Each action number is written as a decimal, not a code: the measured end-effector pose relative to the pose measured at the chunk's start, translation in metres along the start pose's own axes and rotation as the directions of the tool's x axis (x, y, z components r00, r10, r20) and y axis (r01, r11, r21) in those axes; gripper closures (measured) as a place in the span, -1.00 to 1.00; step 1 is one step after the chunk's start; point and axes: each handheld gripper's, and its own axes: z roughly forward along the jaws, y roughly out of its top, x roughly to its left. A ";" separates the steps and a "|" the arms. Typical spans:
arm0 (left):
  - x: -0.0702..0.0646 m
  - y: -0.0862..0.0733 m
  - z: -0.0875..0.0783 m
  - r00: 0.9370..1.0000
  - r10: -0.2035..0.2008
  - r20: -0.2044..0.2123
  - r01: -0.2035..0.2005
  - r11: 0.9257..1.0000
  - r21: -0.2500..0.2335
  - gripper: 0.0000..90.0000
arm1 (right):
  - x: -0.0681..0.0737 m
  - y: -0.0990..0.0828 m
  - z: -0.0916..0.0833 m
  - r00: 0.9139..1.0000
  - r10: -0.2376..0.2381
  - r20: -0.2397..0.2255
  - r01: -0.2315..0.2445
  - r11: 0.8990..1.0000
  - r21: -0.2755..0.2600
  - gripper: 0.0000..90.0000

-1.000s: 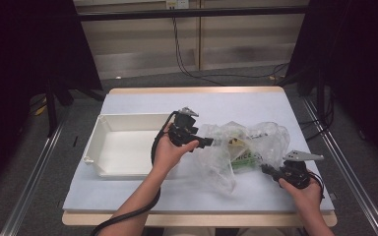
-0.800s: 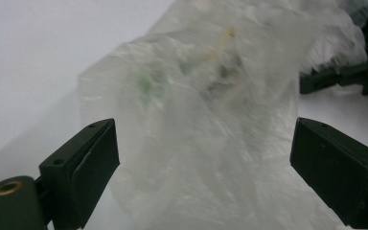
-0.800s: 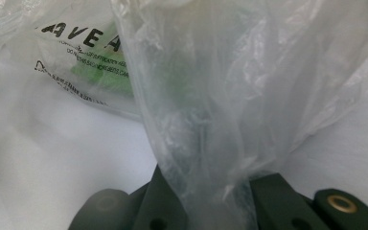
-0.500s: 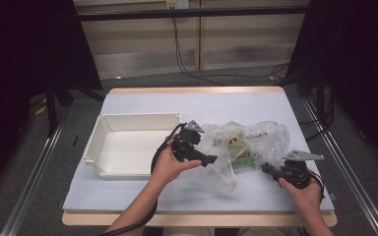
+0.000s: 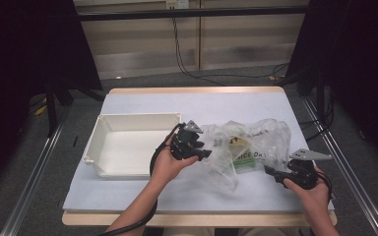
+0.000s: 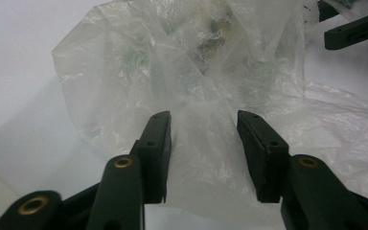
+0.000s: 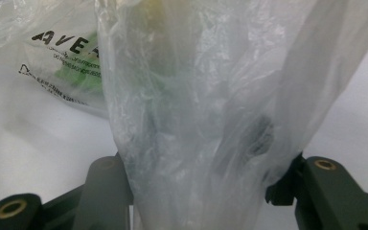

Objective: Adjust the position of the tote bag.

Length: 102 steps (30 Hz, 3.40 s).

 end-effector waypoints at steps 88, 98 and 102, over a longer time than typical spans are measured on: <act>0.005 0.005 -0.004 0.997 -0.031 0.071 0.034 0.998 -0.050 0.96 | 0.005 0.006 -0.060 0.999 -0.038 -0.008 0.038 0.999 0.003 0.26; 0.003 0.005 -0.002 0.996 -0.033 0.079 0.037 0.998 -0.056 0.95 | 0.019 0.005 -0.044 0.994 -0.089 -0.066 0.090 0.996 0.008 0.93; 0.001 0.004 -0.003 0.996 -0.030 0.078 0.034 0.998 -0.050 0.95 | 0.027 0.007 -0.035 0.992 -0.102 -0.076 0.102 0.995 -0.001 0.99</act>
